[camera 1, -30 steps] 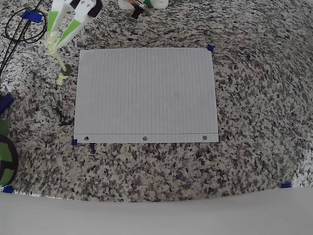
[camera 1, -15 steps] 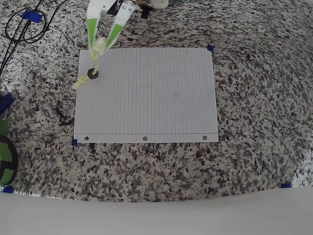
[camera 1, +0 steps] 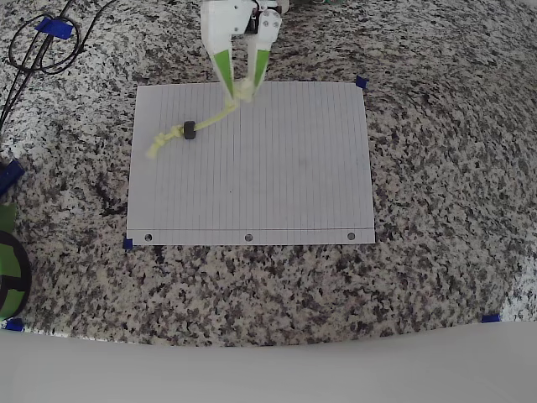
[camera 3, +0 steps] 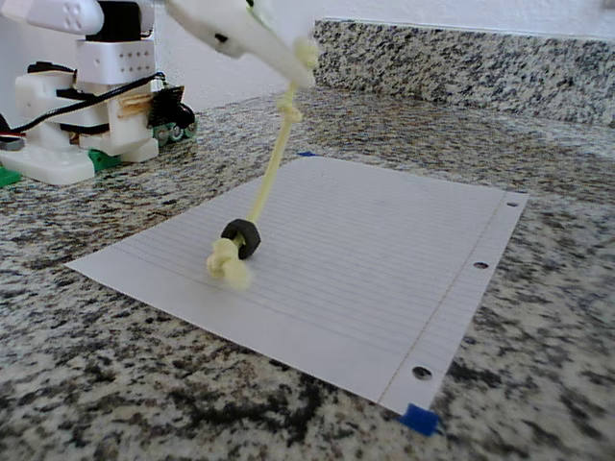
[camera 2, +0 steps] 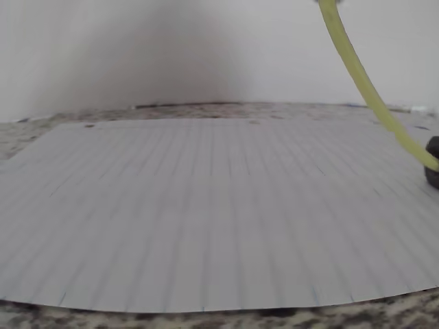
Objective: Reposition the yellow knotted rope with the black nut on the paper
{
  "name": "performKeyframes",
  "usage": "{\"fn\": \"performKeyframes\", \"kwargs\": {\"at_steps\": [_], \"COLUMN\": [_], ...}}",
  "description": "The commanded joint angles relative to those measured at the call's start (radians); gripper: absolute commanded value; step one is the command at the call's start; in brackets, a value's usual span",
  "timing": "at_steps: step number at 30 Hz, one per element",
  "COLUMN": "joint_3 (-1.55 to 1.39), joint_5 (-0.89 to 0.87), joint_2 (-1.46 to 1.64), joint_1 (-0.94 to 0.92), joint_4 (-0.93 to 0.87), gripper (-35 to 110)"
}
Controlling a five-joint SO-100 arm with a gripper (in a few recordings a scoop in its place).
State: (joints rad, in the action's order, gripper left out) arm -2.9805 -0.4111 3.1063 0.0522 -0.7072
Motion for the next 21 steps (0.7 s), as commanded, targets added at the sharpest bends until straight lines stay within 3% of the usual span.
{"fn": "performKeyframes", "kwargs": {"at_steps": [1, 15, 21], "joint_3": [-0.017, -0.112, -0.123], "joint_5": [-0.008, 0.006, 0.146], "joint_2": [0.032, 0.098, 0.104], "joint_1": [0.025, 0.115, 0.169], "joint_4": [-0.029, -0.066, 0.015], "gripper": [0, 0, 0]}}
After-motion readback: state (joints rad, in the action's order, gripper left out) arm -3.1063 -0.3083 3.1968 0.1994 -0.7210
